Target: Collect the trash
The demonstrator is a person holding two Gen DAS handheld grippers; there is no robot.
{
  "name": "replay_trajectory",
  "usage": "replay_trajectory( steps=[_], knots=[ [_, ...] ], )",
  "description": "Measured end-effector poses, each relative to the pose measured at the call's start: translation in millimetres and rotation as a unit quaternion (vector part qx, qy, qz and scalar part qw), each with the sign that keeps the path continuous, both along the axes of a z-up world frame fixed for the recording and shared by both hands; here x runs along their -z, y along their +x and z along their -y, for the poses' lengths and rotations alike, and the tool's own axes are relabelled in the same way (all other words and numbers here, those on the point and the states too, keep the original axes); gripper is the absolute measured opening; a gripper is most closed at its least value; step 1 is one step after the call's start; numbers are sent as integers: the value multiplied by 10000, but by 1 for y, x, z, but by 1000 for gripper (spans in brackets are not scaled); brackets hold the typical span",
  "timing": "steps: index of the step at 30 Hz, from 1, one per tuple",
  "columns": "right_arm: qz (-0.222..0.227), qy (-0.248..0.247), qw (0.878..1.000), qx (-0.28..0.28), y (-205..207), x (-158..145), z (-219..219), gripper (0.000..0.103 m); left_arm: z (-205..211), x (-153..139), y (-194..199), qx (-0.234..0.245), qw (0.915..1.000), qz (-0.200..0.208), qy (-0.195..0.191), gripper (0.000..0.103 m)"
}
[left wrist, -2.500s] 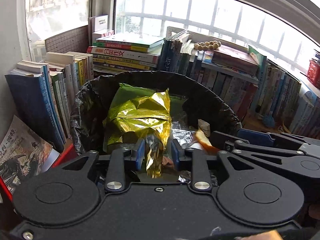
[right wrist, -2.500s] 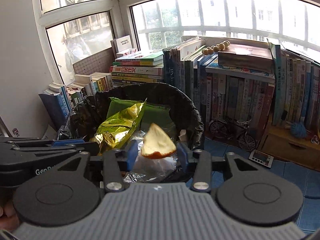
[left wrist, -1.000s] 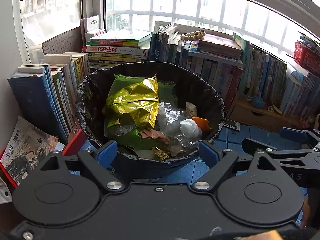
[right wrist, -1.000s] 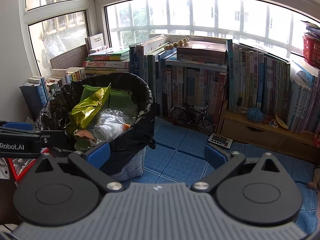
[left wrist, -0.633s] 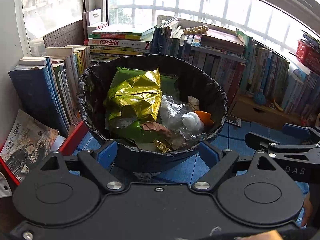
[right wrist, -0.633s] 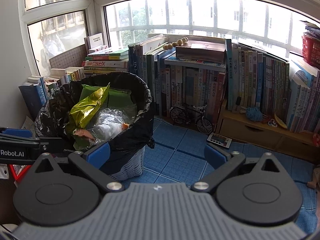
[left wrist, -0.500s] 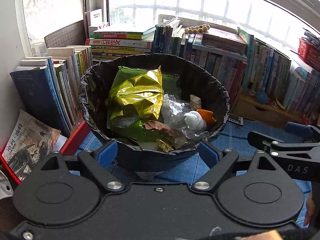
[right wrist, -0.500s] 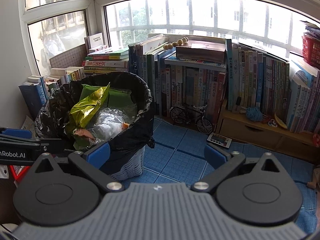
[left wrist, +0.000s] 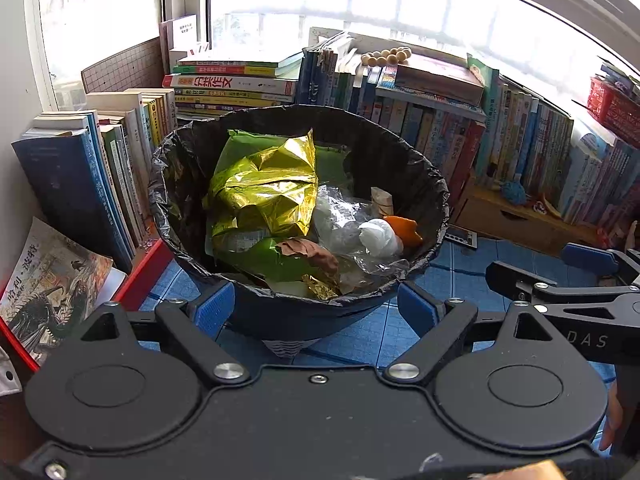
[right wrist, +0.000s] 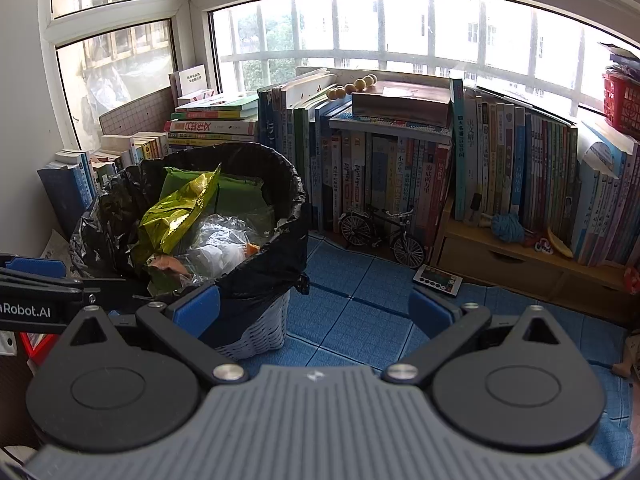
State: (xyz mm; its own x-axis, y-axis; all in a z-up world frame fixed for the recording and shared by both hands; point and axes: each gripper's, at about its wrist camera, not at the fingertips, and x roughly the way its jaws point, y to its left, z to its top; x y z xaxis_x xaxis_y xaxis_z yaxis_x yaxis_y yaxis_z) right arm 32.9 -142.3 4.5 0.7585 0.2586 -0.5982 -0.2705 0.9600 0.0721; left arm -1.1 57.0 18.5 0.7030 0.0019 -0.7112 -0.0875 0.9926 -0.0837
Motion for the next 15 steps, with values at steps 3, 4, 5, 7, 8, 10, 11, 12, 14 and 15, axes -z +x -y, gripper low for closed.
replay_trajectory(
  steps=[3, 4, 5, 7, 8, 10, 11, 12, 14, 15],
  knots=[
    [2, -7, 10000, -11, -1, 0, 0, 103, 0, 0, 0, 1, 10000, 5, 14, 88],
    [3, -7, 10000, -9, -1, 0, 0, 103, 0, 0, 0, -2, 10000, 4, 14, 88],
    [4, -8, 10000, -10, -1, 0, 0, 103, 0, 0, 0, -5, 10000, 6, 19, 88],
    [3, -8, 10000, -8, -1, 0, 0, 103, 0, 0, -1, -3, 10000, 9, 23, 88],
    [4, -9, 10000, -8, -1, 0, 0, 103, 0, 0, -1, -3, 10000, 10, 24, 88],
    [9, -17, 10000, -15, -2, -1, -1, 103, 0, 0, -1, -8, 10000, 5, 26, 88],
    [12, -22, 10000, -15, -2, -1, -1, 103, 0, 0, -2, -11, 10000, -3, 29, 88],
    [18, -27, 10000, -18, -3, -1, -1, 103, -1, 0, -2, -10, 10000, -15, 29, 88],
    [25, -34, 10000, -23, -4, -2, -1, 103, -2, 1, -3, -13, 10000, -32, 28, 88],
    [25, -32, 10000, -22, -4, -2, -1, 103, -2, 1, -3, -17, 10000, -32, 37, 88]
  ],
)
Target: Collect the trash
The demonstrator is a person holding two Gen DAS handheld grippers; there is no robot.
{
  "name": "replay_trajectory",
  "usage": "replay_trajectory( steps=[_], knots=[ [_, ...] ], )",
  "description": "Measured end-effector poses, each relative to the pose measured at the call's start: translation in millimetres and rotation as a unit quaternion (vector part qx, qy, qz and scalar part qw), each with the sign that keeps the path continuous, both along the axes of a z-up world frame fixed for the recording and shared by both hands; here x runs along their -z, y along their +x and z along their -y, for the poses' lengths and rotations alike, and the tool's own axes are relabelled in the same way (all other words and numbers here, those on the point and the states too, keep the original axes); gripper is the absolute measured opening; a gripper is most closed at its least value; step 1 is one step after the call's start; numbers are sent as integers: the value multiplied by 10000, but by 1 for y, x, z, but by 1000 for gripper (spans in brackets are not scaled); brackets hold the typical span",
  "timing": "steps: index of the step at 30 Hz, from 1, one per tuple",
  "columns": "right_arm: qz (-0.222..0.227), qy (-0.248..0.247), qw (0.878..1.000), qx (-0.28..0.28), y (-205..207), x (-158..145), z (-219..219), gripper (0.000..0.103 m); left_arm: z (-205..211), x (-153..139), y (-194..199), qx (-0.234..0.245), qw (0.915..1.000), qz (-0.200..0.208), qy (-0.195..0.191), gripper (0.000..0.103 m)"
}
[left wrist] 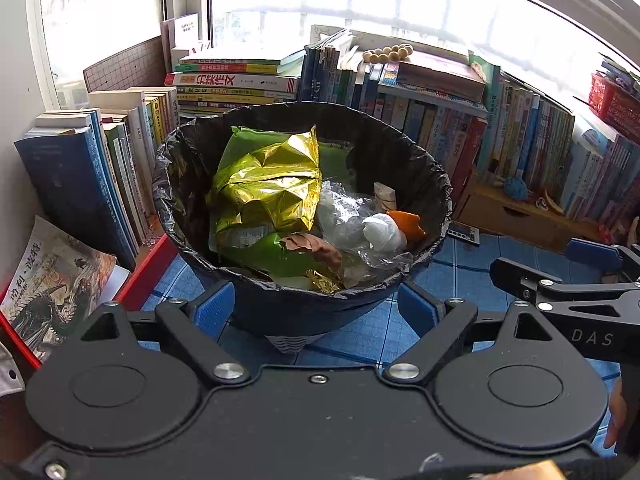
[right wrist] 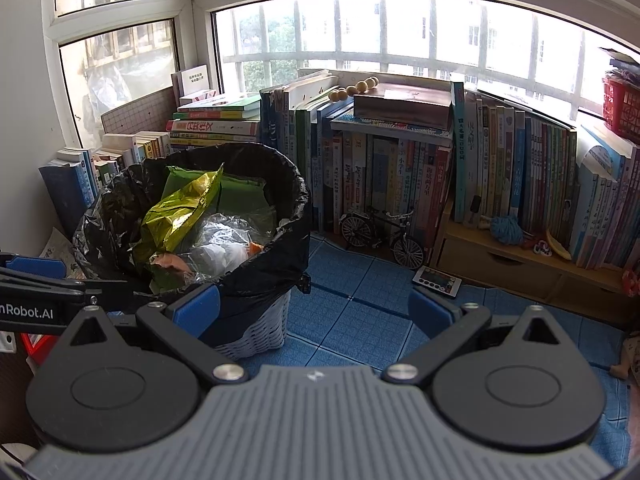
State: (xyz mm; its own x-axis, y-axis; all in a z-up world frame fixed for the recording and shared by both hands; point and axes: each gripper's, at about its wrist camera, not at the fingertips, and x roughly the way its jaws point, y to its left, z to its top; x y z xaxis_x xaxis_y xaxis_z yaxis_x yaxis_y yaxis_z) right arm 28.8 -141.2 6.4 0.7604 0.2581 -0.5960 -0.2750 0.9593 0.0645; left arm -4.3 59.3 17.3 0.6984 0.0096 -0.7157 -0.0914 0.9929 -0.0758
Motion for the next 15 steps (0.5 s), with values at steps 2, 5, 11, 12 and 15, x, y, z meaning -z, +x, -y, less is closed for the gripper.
replay_trajectory(
  steps=[2, 5, 11, 12, 15],
  knots=[
    [4, -1, 10000, 3, 0, 0, 0, 103, 0, 0, 0, -2, 10000, 17, 31, 88],
    [3, -2, 10000, 0, -1, 0, 0, 103, -1, -1, -1, -1, 10000, 14, 30, 88],
    [3, -3, 10000, -3, -1, 0, -1, 103, 0, -1, -2, -11, 10000, 27, 63, 89],
    [4, -3, 10000, 0, -1, 0, -1, 103, -1, -1, -3, -17, 10000, 25, 71, 89],
    [8, -13, 10000, -25, -3, -1, -2, 103, -2, -1, -3, -43, 9999, 28, 97, 90]
  ],
)
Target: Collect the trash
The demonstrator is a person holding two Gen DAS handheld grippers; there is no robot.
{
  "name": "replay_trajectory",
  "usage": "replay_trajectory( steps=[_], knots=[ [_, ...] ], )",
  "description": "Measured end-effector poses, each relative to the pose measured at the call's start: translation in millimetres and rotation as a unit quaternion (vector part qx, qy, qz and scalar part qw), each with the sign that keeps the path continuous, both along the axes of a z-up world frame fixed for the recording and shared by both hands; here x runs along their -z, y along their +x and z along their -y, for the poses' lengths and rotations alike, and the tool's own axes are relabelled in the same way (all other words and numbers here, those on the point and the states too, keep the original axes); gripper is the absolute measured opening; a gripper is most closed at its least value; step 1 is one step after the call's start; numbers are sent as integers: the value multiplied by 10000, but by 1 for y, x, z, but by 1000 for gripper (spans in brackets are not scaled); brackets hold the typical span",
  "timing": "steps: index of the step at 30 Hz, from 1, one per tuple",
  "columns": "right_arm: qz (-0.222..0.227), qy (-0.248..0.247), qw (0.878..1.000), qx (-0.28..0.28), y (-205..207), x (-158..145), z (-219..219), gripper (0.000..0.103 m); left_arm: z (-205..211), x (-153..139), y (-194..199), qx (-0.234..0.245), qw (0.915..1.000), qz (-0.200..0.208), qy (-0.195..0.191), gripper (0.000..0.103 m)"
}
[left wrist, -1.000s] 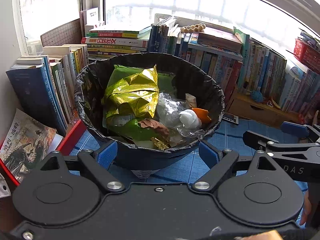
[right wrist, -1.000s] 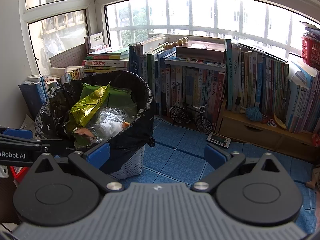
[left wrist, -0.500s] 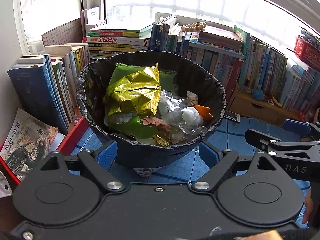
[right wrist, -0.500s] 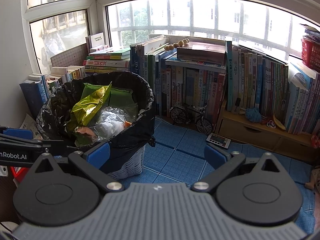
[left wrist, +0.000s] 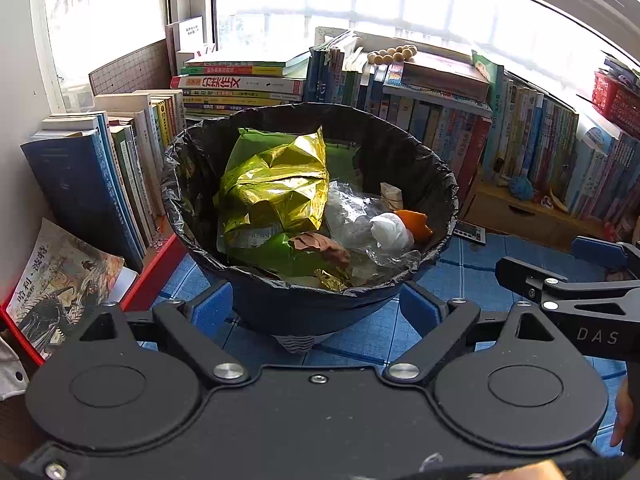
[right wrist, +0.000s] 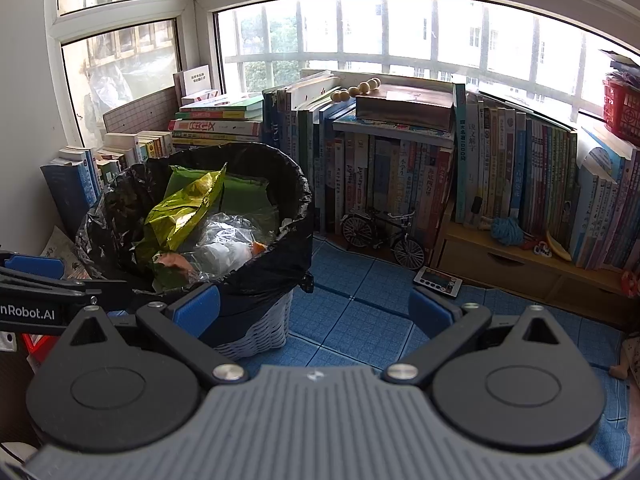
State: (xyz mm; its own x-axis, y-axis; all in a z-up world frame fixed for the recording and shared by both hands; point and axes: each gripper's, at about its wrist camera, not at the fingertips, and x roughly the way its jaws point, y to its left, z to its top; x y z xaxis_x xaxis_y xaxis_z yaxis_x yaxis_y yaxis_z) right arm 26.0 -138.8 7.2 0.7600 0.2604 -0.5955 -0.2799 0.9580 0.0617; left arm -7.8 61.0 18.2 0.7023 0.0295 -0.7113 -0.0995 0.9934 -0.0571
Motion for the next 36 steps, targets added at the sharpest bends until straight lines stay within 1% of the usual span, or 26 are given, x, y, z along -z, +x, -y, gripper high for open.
replay_trajectory(
  steps=[5, 14, 28, 31, 36],
  knots=[
    [-6, -3, 10000, -8, 0, 0, -1, 103, 0, 0, 0, -10, 10000, 0, -23, 94],
    [6, -26, 10000, -26, 0, 0, -2, 103, -2, 0, 3, -30, 9999, 9, -115, 97],
    [8, -46, 10000, -26, 2, -1, 1, 103, -2, 6, 8, -68, 9998, -96, -187, 98],
    [8, -63, 10000, -36, 2, 1, 2, 103, -2, 8, 10, -56, 9996, -125, -256, 99],
    [-8, -80, 10000, -49, 2, 3, 2, 103, -1, 9, 10, -55, 9996, -136, -249, 100]
  ],
)
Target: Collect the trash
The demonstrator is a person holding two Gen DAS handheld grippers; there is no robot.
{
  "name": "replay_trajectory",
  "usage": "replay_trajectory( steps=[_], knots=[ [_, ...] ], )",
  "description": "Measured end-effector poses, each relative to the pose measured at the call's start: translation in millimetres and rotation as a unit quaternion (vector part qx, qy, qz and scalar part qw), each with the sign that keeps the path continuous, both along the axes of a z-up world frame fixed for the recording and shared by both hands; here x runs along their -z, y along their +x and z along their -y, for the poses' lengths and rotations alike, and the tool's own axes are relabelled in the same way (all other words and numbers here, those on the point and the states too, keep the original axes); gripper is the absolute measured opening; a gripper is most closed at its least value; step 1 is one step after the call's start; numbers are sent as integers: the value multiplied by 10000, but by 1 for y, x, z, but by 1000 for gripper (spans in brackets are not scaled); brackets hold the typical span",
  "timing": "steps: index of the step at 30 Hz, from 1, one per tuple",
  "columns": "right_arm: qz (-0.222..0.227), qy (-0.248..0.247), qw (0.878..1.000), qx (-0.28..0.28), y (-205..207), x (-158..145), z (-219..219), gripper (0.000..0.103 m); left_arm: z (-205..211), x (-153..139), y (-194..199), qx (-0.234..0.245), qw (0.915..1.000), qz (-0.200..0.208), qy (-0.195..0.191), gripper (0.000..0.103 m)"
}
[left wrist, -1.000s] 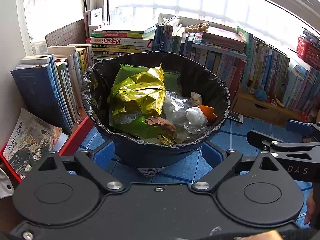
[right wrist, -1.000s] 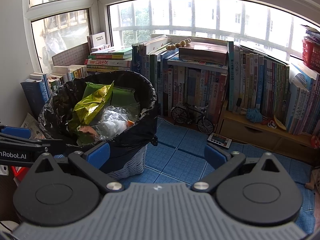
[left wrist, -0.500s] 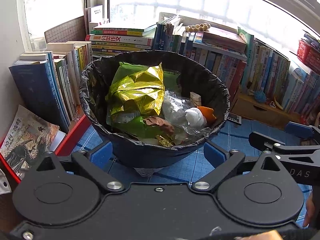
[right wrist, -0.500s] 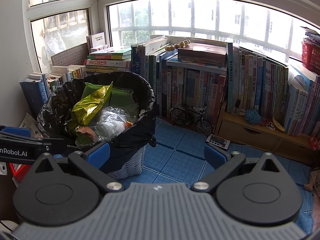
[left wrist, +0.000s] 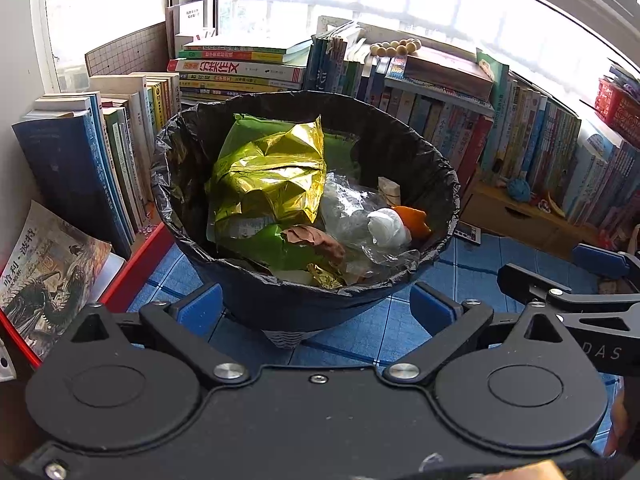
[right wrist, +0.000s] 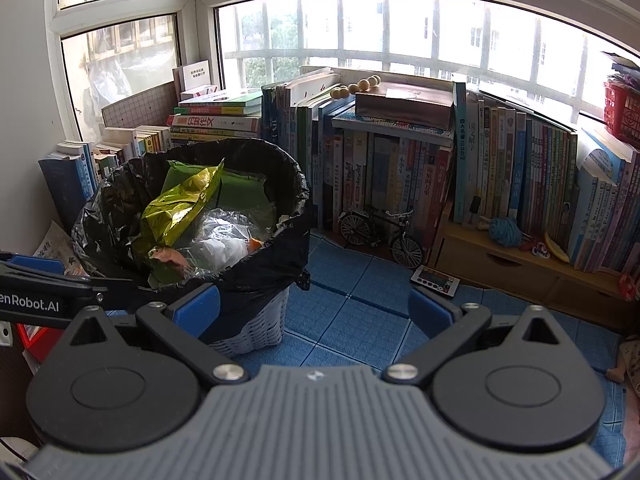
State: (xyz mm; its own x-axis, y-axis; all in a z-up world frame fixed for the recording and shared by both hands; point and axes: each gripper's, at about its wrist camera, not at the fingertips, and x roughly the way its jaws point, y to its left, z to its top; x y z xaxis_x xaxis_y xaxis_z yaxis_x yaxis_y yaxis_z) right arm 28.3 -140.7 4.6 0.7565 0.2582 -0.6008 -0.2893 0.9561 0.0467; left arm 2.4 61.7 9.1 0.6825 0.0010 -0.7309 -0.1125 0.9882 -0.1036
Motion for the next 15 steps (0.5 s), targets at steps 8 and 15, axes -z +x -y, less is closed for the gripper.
replay_trajectory(
  steps=[8, 15],
  knots=[
    [-8, 1, 10000, 8, 0, 1, 0, 103, -2, 3, 3, -17, 9998, -53, -180, 102],
    [-34, -1, 10000, 4, 2, 3, 2, 103, -5, 7, 4, -86, 9996, -110, -230, 102]
  ],
)
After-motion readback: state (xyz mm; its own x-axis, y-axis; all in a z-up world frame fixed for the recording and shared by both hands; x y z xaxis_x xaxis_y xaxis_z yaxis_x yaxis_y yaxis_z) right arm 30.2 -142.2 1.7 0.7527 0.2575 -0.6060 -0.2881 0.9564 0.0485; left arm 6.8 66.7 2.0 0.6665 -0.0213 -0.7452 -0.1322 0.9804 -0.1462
